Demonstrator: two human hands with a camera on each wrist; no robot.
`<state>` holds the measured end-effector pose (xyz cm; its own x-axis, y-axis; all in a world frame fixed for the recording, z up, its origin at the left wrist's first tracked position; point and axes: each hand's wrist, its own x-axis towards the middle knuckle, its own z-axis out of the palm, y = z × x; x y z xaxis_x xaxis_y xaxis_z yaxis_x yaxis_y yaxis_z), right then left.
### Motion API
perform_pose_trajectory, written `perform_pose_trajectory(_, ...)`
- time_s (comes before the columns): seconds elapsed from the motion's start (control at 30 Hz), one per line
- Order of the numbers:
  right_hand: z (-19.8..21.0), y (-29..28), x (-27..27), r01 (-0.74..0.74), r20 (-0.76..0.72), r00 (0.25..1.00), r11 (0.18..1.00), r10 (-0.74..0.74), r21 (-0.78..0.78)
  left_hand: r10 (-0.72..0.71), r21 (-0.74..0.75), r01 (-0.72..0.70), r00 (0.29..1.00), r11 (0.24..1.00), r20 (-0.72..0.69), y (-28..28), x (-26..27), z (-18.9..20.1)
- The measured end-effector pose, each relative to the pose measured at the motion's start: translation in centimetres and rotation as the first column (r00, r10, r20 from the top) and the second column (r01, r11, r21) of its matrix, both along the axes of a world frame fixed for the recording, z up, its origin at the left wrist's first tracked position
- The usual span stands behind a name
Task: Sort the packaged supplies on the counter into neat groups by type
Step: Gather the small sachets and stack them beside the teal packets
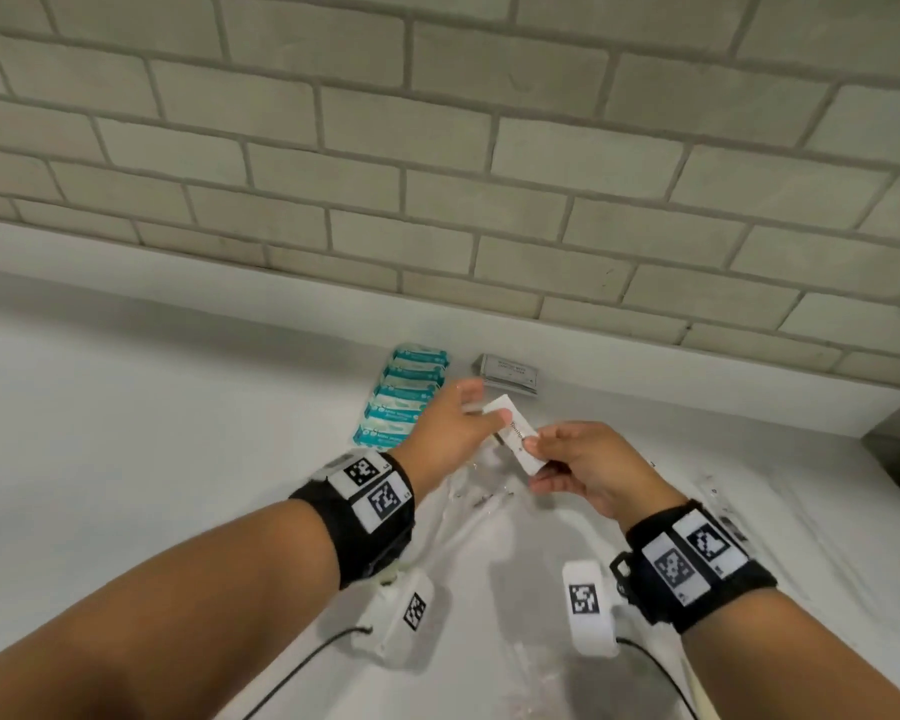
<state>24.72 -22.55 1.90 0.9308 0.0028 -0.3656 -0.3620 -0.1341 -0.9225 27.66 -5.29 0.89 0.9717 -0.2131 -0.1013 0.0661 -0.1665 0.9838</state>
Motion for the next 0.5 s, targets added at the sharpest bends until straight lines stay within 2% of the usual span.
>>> perform_pose_trajectory(0.07, -0.1, -0.8, 2.8, -0.036, -0.011, 0.999, 0.99, 0.035, -0.138, -0.114, 0.253, 0.072, 0.981, 0.965, 0.156, 0.2, 2.8, 0.7)
perform_pose_trajectory(0.1, -0.3, -1.0, 4.2, -0.055, -0.024, 0.998, 0.975, 0.051, -0.216, -0.218, 0.422, 0.11, 0.951, 0.9, 0.218, 0.1, 4.1, 1.0)
perform_pose_trajectory(0.17, -1.3, -1.1, 7.1, -0.095, -0.068, 0.995, 0.922, 0.075, -0.375, -0.457, 0.711, 0.15, 0.85, 0.687, 0.262, -0.6, 6.4, 1.1)
perform_pose_trajectory(0.2, -1.8, -1.1, 8.4, -0.12, -0.097, 0.992, 0.888, 0.085, -0.444, -0.556, 0.807, 0.174, 0.803, 0.564, 0.216, -1.1, 7.3, 1.1)
perform_pose_trajectory(0.27, -2.6, -0.9, 10.5, -0.172, -0.158, 0.982, 0.833, 0.103, -0.526, -0.657, 0.914, 0.209, 0.749, 0.348, 0.079, -2.1, 8.8, 0.7)
perform_pose_trajectory(0.3, -2.9, -1.0, 11.2, -0.198, -0.184, 0.976, 0.813, 0.113, -0.548, -0.683, 0.938, 0.222, 0.73, 0.267, 0.022, -2.6, 9.5, 0.2)
perform_pose_trajectory(0.33, -3.2, -1.1, 11.8, -0.216, -0.201, 0.972, 0.795, 0.121, -0.567, -0.701, 0.949, 0.228, 0.713, 0.217, -0.011, -3.0, 10.0, -0.4)
perform_pose_trajectory(0.4, -3.6, -1.4, 12.5, -0.226, -0.203, 0.971, 0.765, 0.127, -0.603, -0.702, 0.961, 0.222, 0.711, 0.167, -0.043, -3.7, 11.0, -1.4)
perform_pose_trajectory(0.5, -3.0, -1.6, 12.5, -0.269, -0.148, 0.96, 0.646, 0.236, -0.715, -0.672, 0.965, 0.215, 0.738, 0.152, -0.059, -4.5, 12.1, -2.1)
